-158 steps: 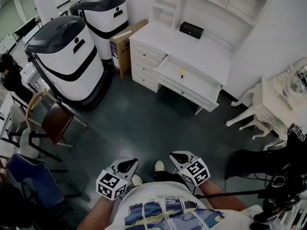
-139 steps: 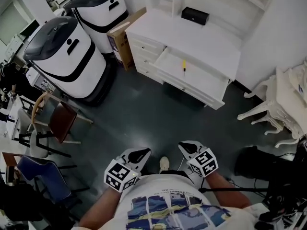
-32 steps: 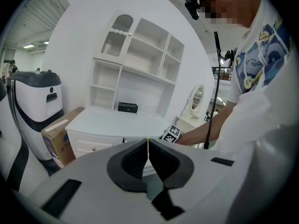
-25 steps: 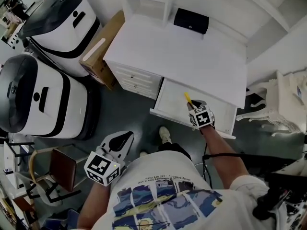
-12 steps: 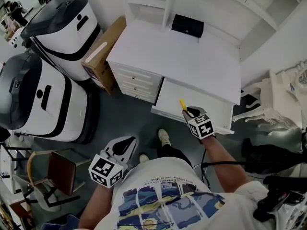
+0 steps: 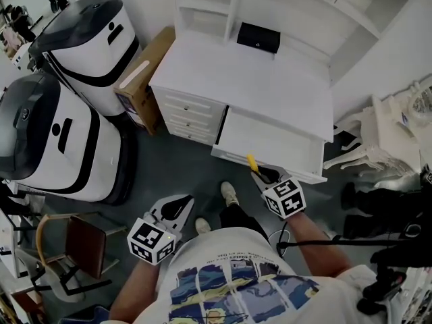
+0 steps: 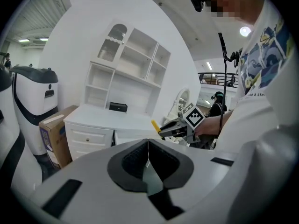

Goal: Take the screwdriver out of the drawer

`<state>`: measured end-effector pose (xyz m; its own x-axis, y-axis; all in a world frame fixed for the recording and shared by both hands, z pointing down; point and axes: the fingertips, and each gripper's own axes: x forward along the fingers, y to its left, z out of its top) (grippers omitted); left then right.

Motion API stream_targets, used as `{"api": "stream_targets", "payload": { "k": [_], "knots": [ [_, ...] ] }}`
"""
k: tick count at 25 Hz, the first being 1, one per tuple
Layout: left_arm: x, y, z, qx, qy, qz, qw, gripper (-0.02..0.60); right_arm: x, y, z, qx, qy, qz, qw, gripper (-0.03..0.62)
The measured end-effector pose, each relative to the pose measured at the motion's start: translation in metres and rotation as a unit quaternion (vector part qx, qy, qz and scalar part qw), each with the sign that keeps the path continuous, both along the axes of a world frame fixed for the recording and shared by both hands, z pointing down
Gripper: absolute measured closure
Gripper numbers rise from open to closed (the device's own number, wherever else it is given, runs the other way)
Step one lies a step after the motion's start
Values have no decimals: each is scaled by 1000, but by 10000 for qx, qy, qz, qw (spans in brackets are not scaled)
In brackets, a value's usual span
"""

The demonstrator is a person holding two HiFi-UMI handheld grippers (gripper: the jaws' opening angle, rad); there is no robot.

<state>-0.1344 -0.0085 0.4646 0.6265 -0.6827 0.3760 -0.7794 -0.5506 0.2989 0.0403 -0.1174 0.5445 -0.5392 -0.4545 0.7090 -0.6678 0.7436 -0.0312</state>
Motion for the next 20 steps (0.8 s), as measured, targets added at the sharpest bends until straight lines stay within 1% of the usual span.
{"api": "stream_targets", "payload": {
  "k": [6,10,20],
  "knots": [
    [5,15,2,18,48,81,10000,568,-9,30,-14,54,-55,-195,9998,500],
    [3,24,3,24,33,52,10000,568,-15,46,-16,48,-71,-293,9995,500],
    [-6,39,3,14,33,-93,10000,568,-31,62,-26,86,-119,-537,9985,500]
  ]
}}
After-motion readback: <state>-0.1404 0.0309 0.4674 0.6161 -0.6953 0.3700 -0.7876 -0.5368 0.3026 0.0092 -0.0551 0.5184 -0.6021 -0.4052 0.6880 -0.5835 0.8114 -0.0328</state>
